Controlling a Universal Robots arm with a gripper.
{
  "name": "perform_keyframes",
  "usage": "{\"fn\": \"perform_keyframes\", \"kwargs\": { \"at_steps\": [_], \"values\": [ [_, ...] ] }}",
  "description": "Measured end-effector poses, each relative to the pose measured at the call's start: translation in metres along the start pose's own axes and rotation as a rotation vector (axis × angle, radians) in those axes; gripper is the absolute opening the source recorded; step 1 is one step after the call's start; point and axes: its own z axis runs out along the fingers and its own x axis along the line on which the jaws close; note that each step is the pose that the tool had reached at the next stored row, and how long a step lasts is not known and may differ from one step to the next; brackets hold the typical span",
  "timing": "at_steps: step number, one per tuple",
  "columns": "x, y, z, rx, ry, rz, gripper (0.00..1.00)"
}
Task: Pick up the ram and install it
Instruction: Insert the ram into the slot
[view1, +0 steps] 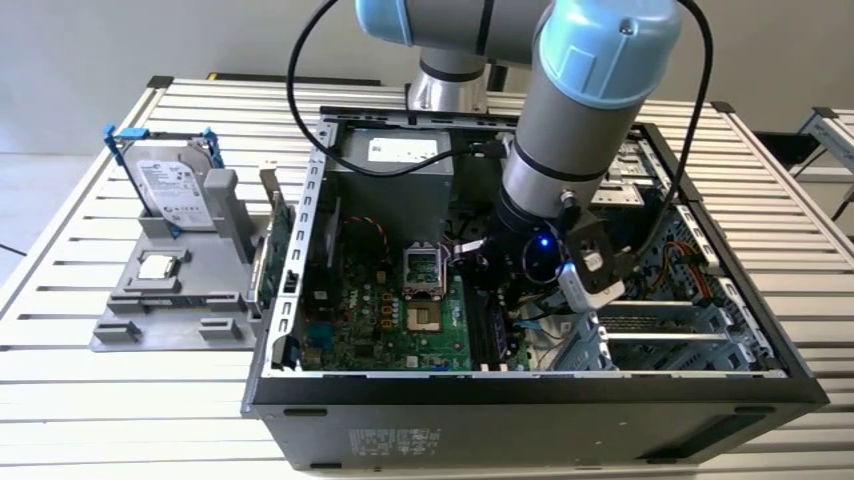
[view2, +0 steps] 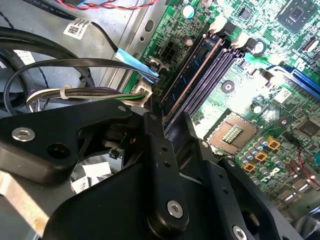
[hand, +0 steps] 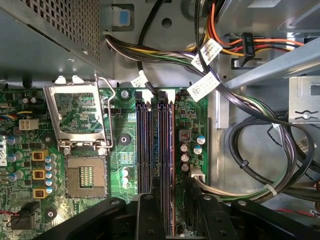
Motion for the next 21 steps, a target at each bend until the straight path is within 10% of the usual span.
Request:
{"fn": "perform_keyframes", "kwargs": {
  "at_steps": [7, 21],
  "values": [
    [0.0001, -0.0001, -0.0032, -0.0021, 0.0001, 0.0, 1.0],
    [0.0005, -0.0002, -0.0376, -0.003, 0.0007, 0.0, 1.0]
  ]
}}
